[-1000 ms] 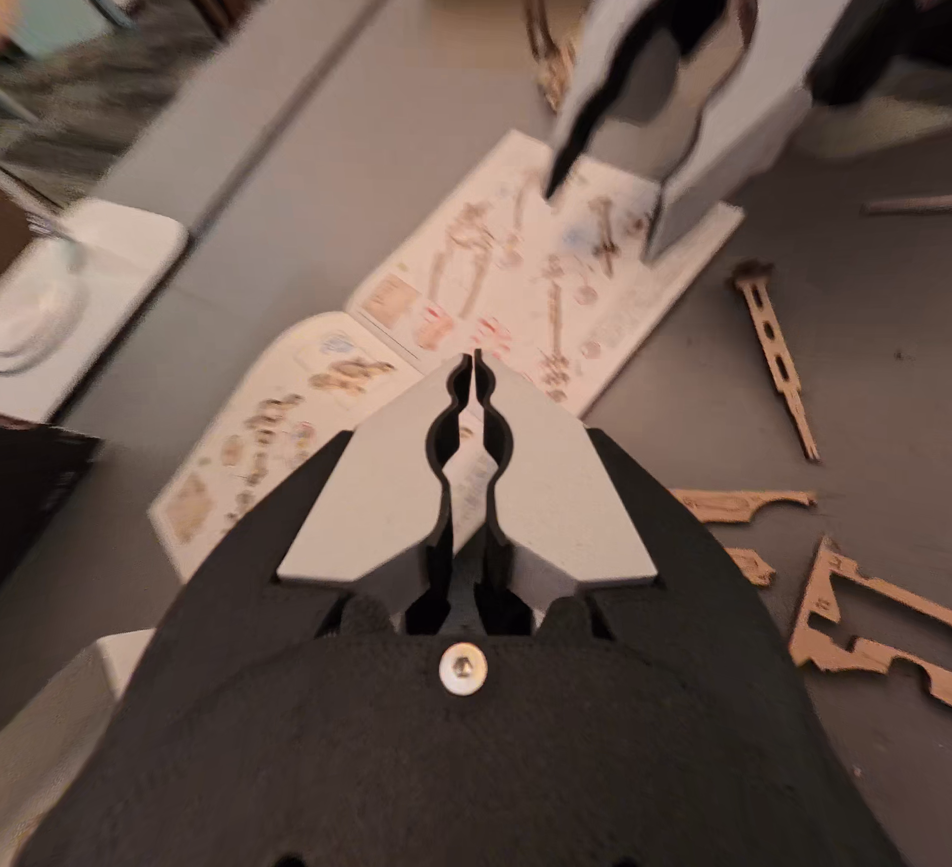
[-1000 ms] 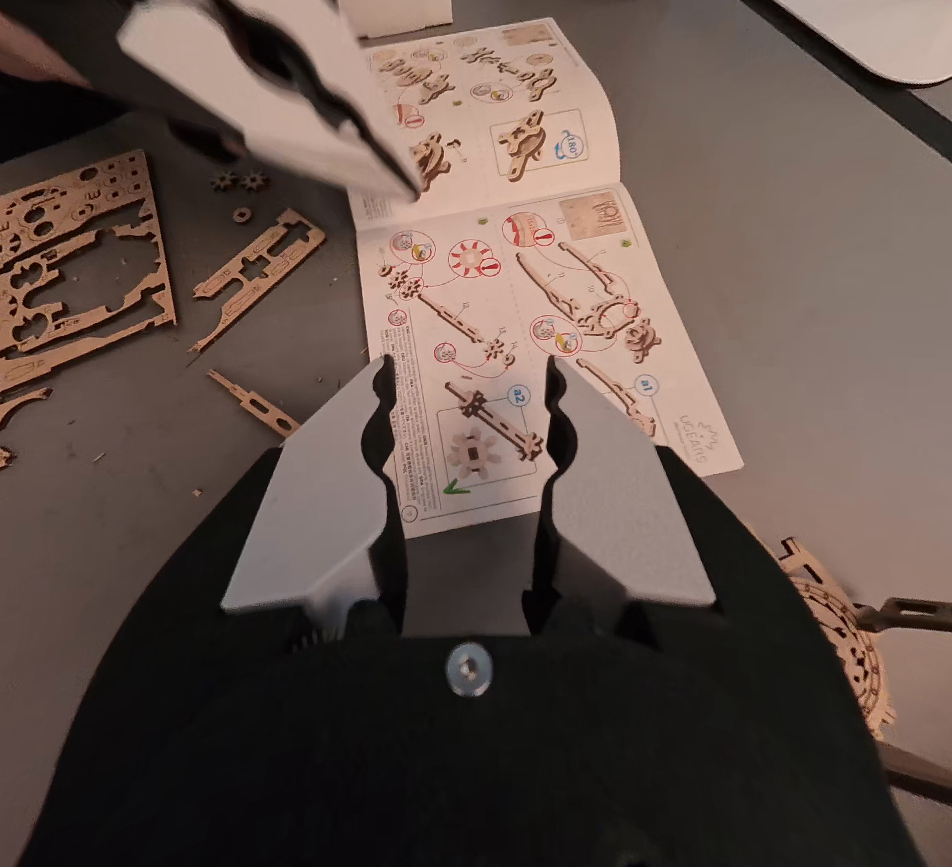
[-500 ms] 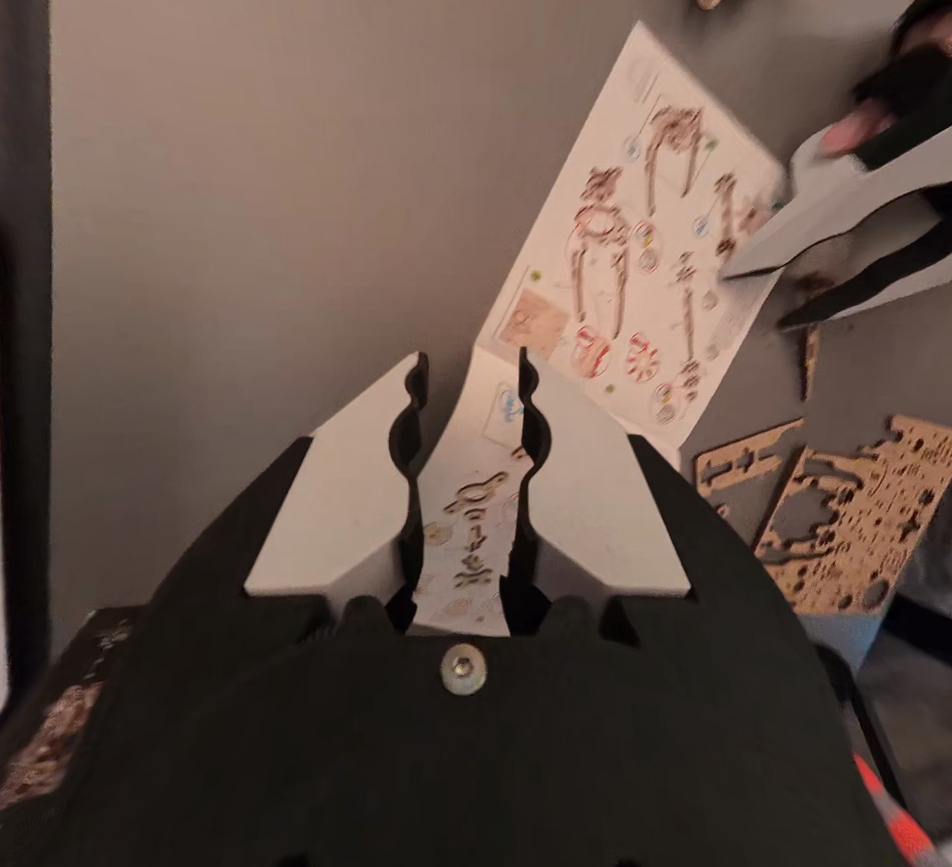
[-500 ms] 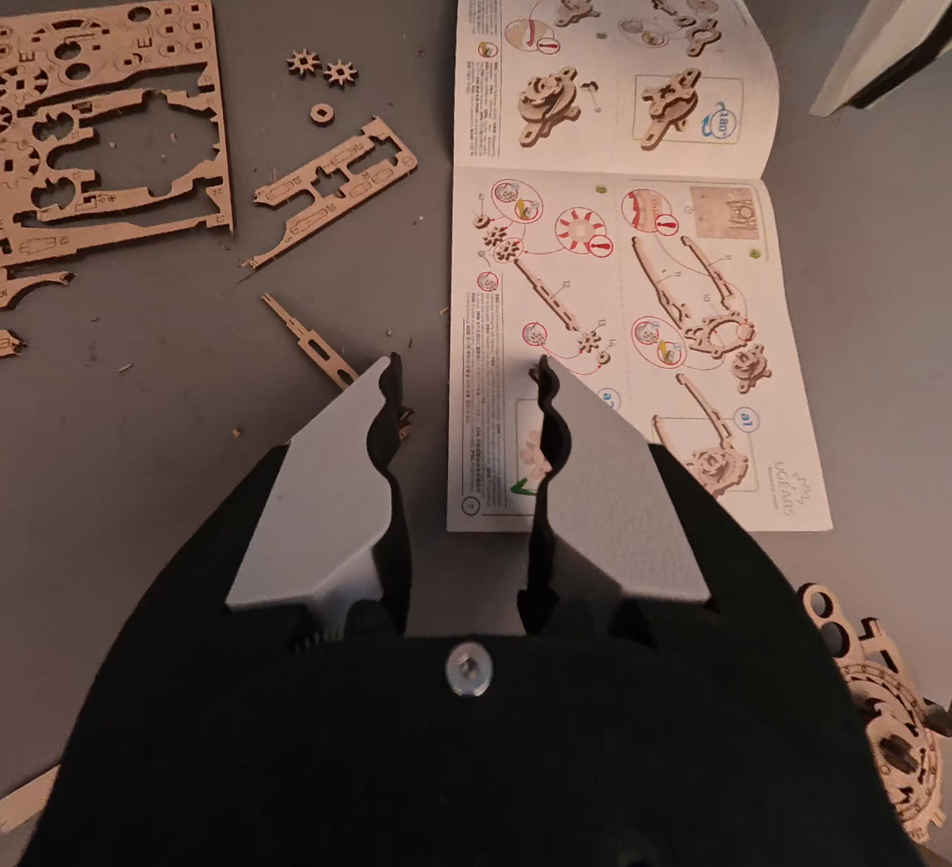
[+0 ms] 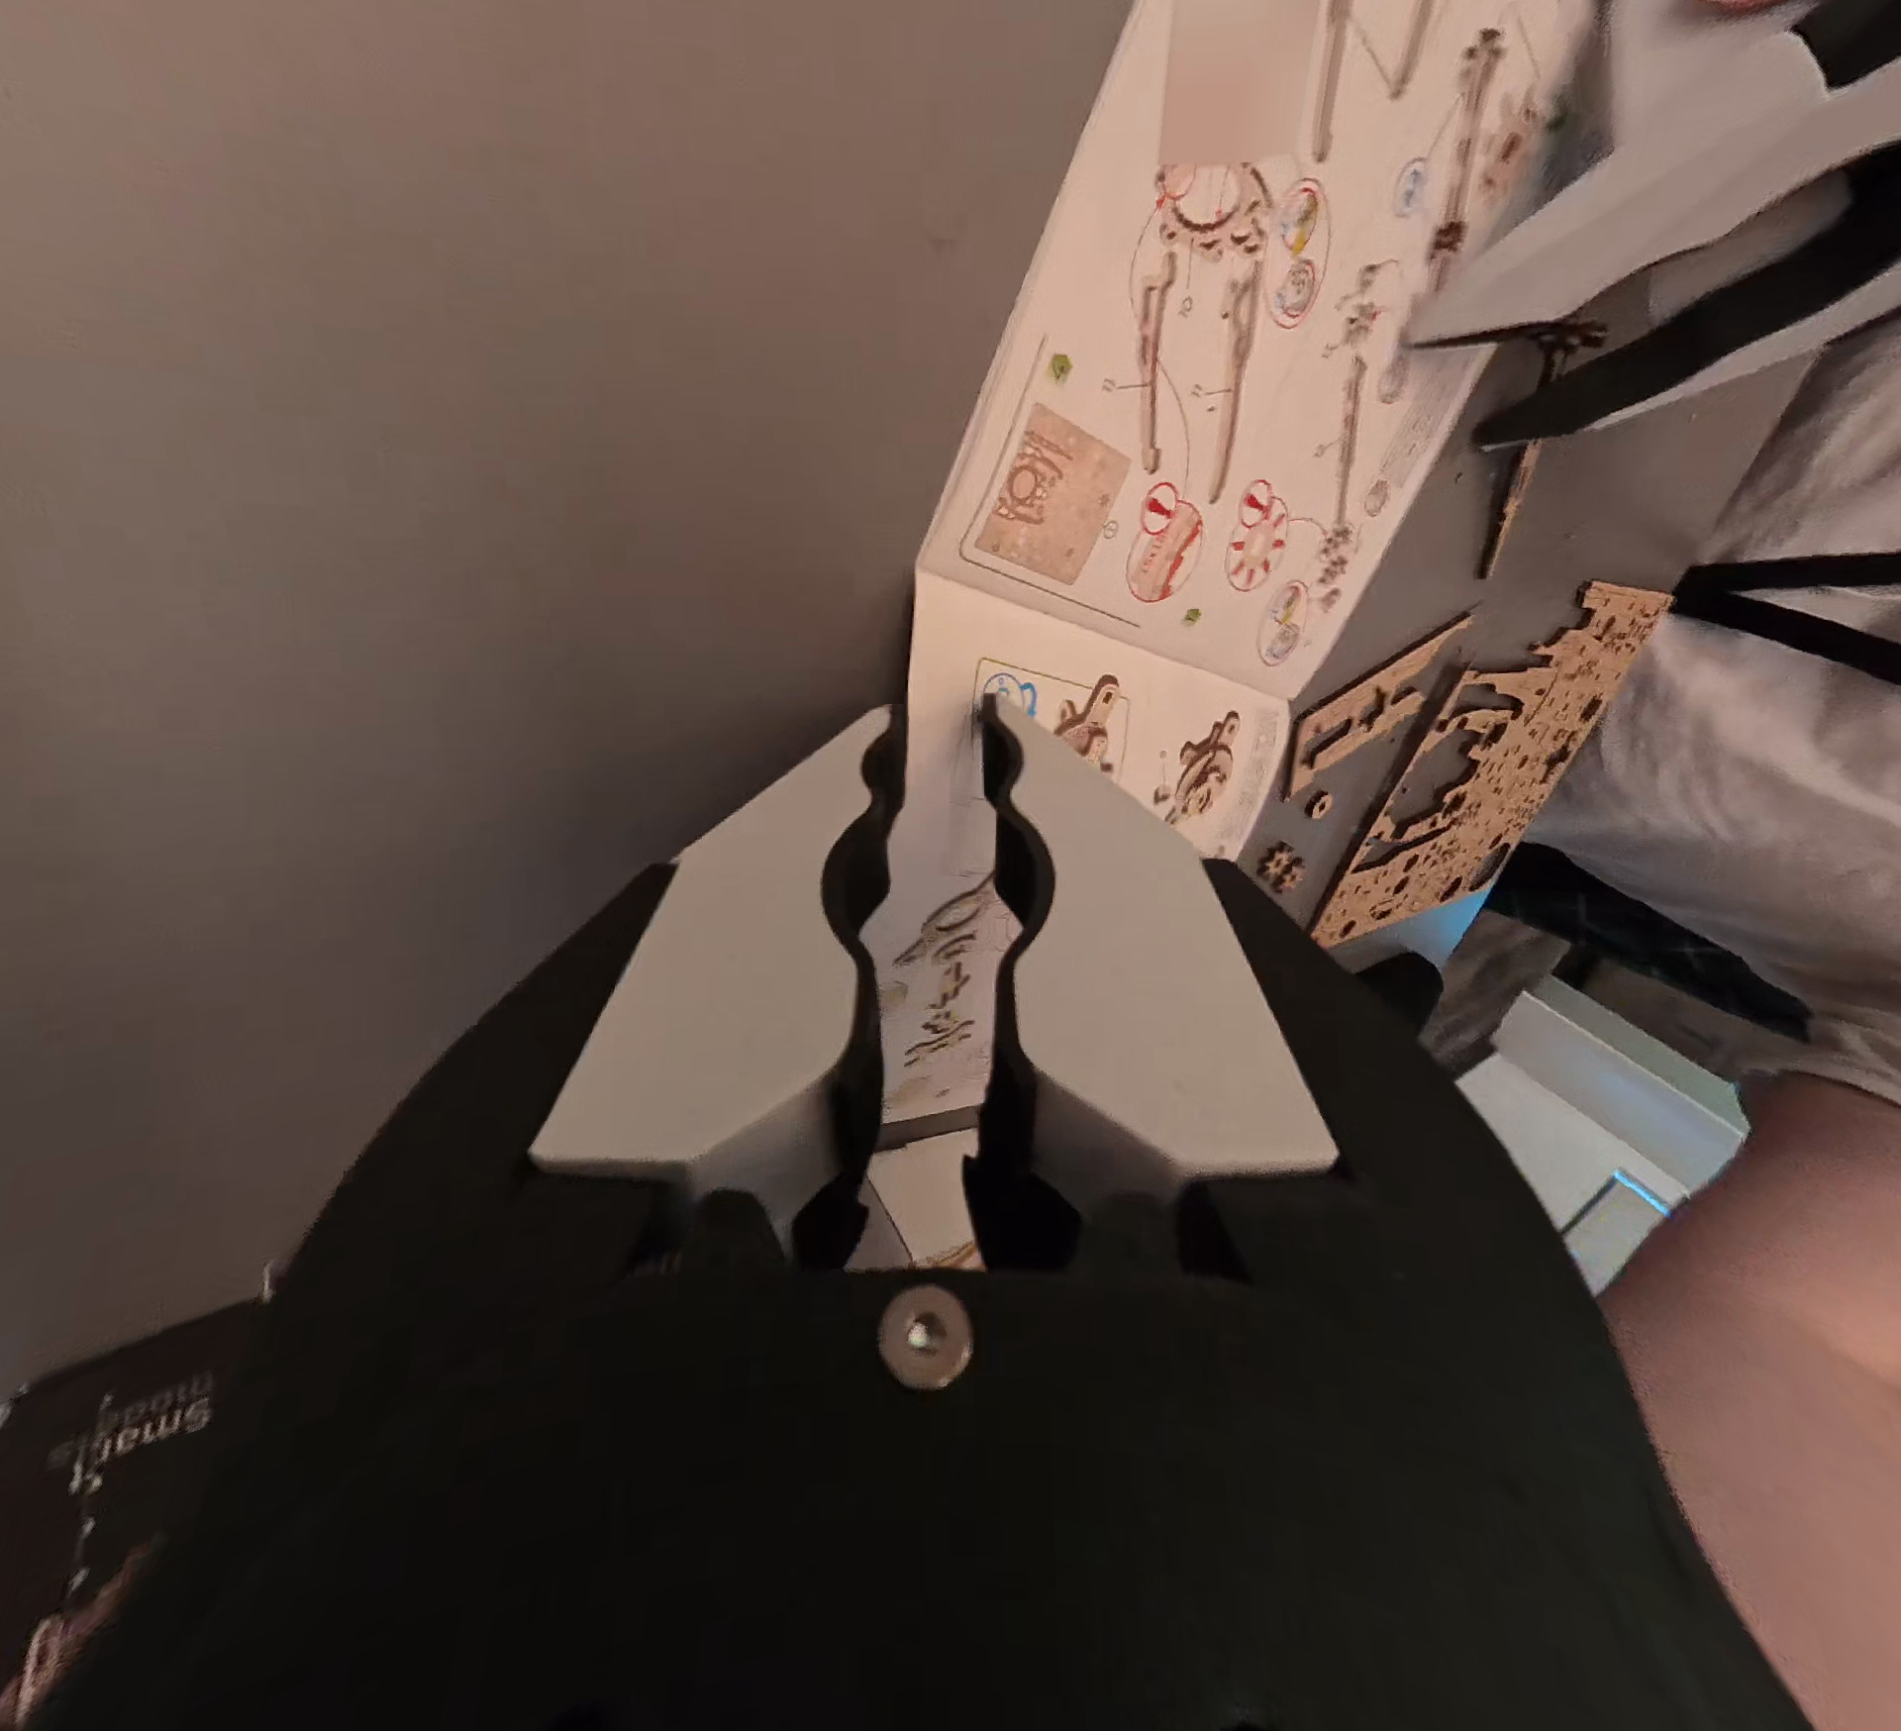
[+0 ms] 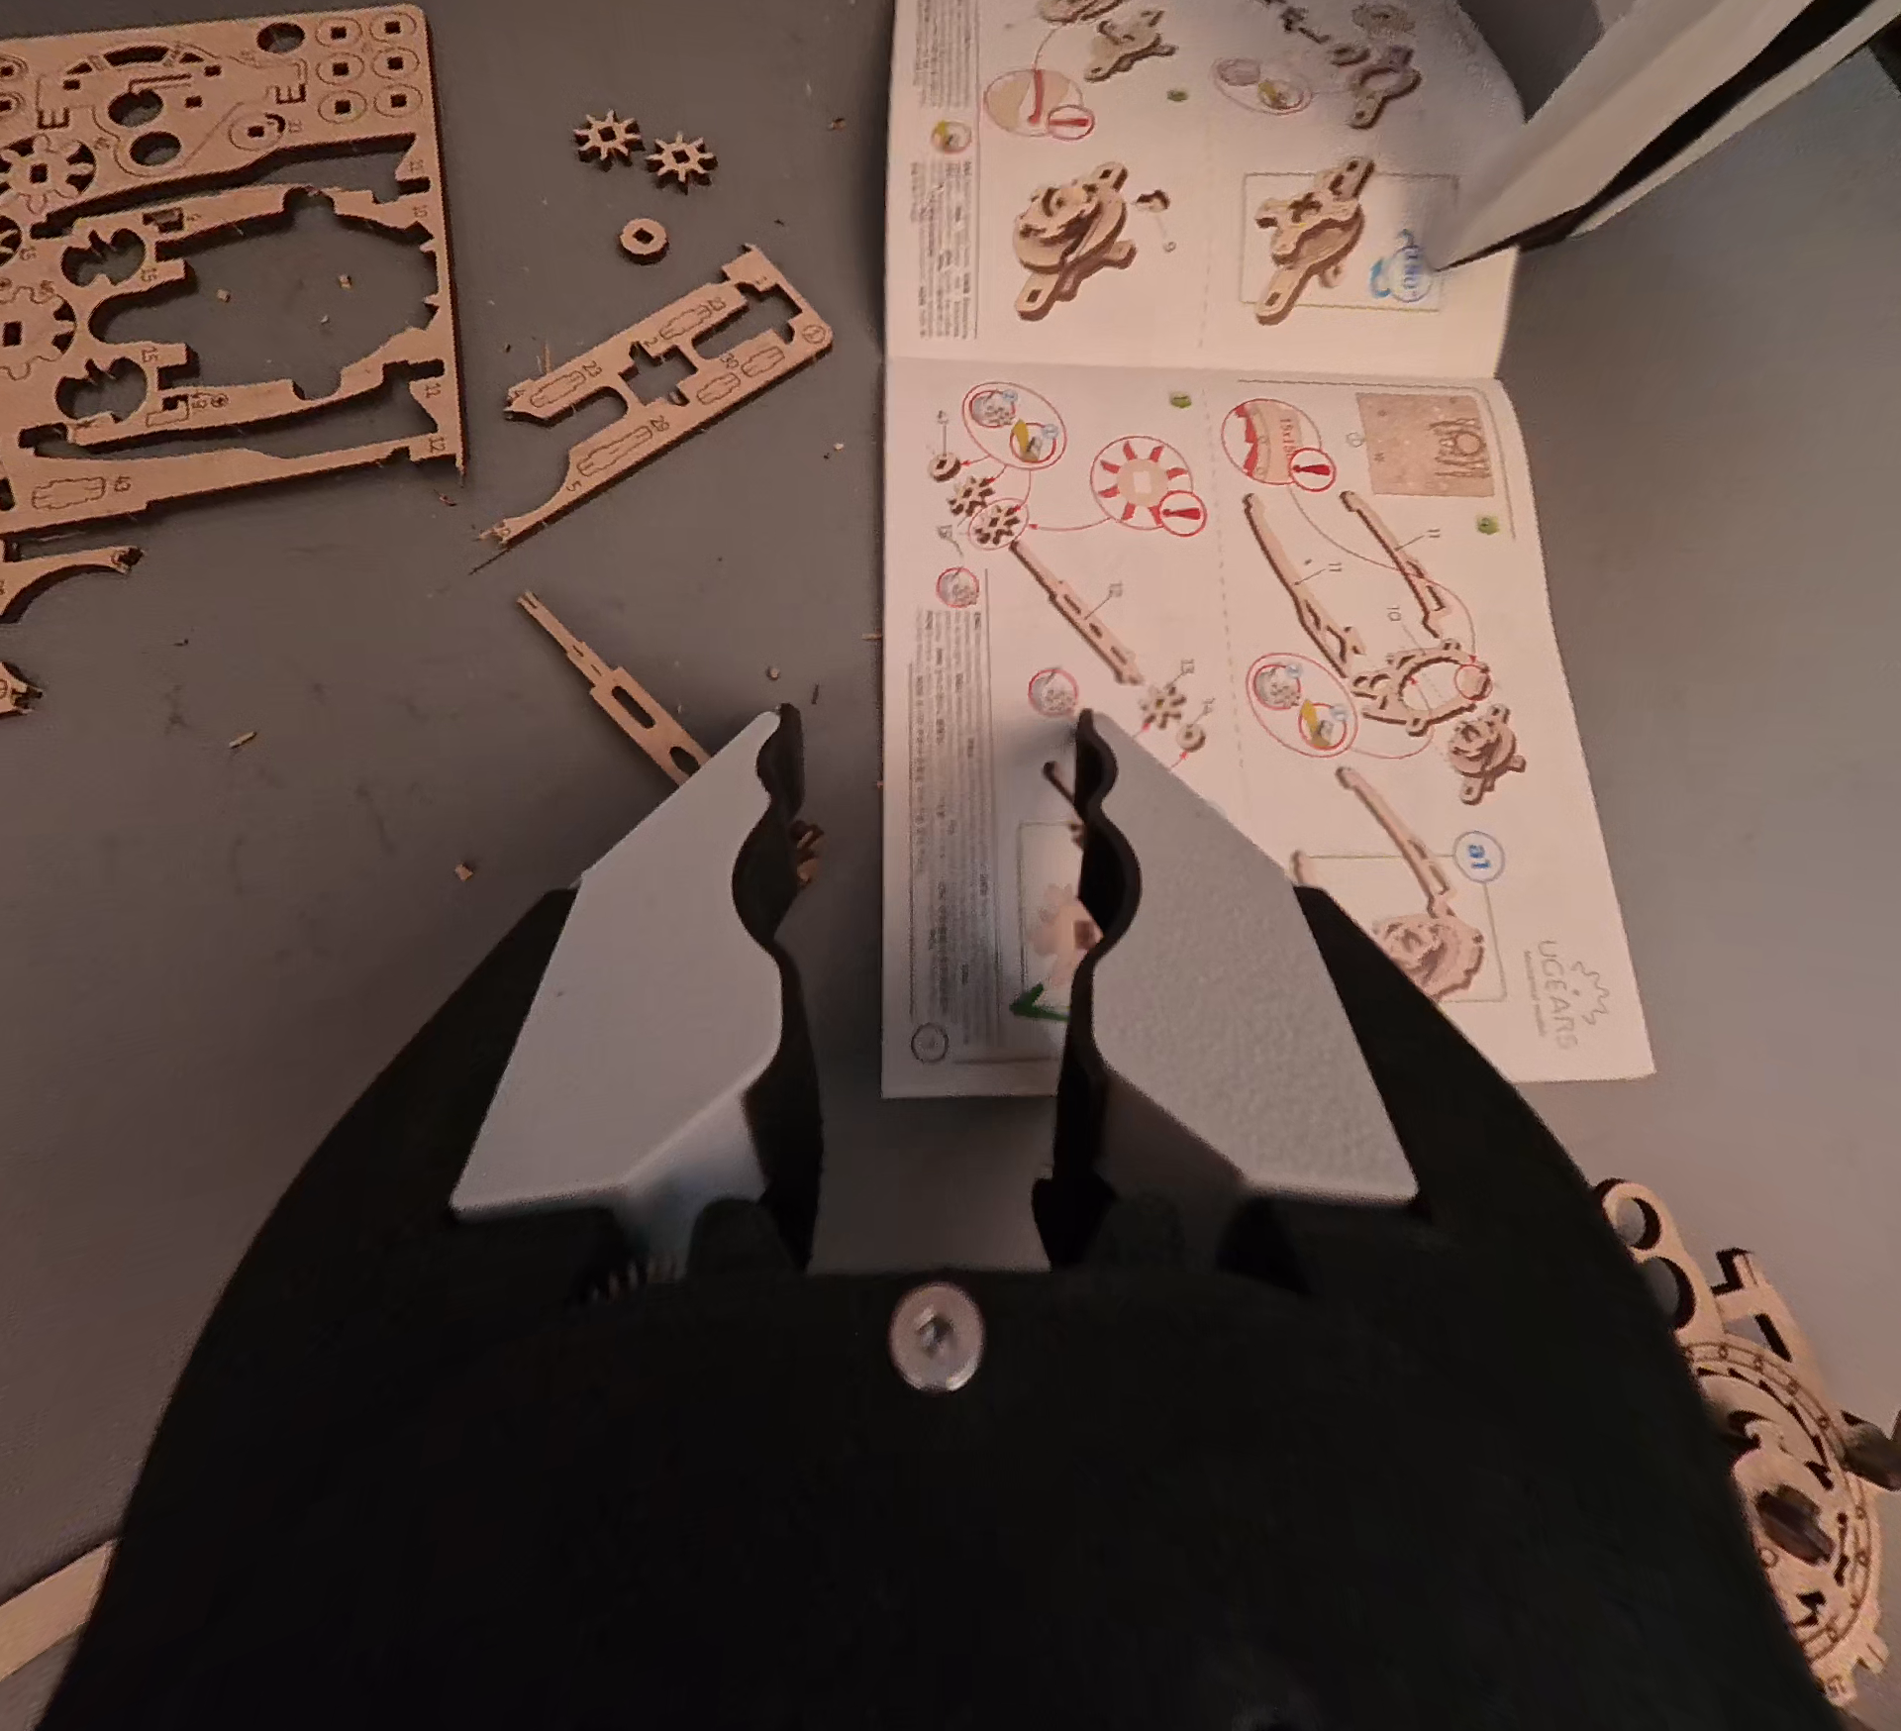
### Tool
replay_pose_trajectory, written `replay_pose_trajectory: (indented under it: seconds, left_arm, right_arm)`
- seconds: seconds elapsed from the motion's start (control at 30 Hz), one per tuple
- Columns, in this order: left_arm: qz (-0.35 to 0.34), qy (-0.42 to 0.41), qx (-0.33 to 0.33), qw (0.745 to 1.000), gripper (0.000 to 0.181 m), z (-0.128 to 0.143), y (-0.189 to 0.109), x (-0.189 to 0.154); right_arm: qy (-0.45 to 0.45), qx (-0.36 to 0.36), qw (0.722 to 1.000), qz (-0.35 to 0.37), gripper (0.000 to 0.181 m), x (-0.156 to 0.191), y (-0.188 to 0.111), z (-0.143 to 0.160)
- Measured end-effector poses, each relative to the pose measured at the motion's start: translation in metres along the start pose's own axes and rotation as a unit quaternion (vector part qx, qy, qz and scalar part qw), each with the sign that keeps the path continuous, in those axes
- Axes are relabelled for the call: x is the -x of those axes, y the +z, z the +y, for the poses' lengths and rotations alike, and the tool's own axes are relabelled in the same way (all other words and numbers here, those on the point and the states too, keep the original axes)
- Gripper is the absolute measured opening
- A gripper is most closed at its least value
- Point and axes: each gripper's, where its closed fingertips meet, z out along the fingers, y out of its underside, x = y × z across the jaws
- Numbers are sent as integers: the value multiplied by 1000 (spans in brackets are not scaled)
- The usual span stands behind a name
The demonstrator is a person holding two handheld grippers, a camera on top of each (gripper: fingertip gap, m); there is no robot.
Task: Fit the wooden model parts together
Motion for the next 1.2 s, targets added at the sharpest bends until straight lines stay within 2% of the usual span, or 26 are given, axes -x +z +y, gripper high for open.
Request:
replay_pose_trajectory:
  seconds: [0.13, 0.2, 0.3, 0.4, 0.5, 0.6, 0.7, 0.8, 0.93, 1.0, 1.1, 1.2]
  left_arm:
    - [36, 24, -38, 998, 5, -7, -11, -19]
    - [29, 28, -52, 998, 3, -9, -20, -25]
    - [-19, 61, -65, 996, 0, -6, -34, -34]
    - [-92, 116, -97, 984, 0, -8, -49, -49]
    - [-178, 170, -136, 960, 0, -7, -62, -66]
    - [-257, 225, -174, 924, 0, 0, -69, -86]
    - [-326, 255, -192, 890, 0, 11, -71, -96]
    - [-352, 263, -216, 872, 0, 19, -69, -104]
    - [-356, 240, -217, 876, 0, 26, -70, -99]
    - [-353, 212, -202, 889, 0, 25, -71, -89]
    - [-329, 149, -176, 916, 0, 17, -71, -71]
    - [-307, 96, -141, 936, 0, 8, -64, -49]
  right_arm:
    - [-9, 0, 1000, 4, 51, 0, 0, 0]
    - [-21, 2, 1000, 11, 51, -2, -2, 0]
    - [-38, -7, 999, 38, 53, -10, -8, -4]
    - [-25, -68, 993, 92, 57, -30, -27, -24]
    - [16, -147, 979, 138, 63, -51, -54, -44]
    - [57, -203, 959, 187, 65, -71, -82, -53]
    - [71, -219, 948, 218, 74, -82, -95, -55]
    - [88, -204, 952, 208, 75, -83, -90, -49]
    - [84, -203, 954, 202, 74, -79, -88, -51]
    - [36, -186, 944, 270, 74, -86, -98, -52]
    - [-1, -141, 909, 393, 73, -101, -119, -49]
    - [45, -147, 897, 414, 85, -101, -122, -52]
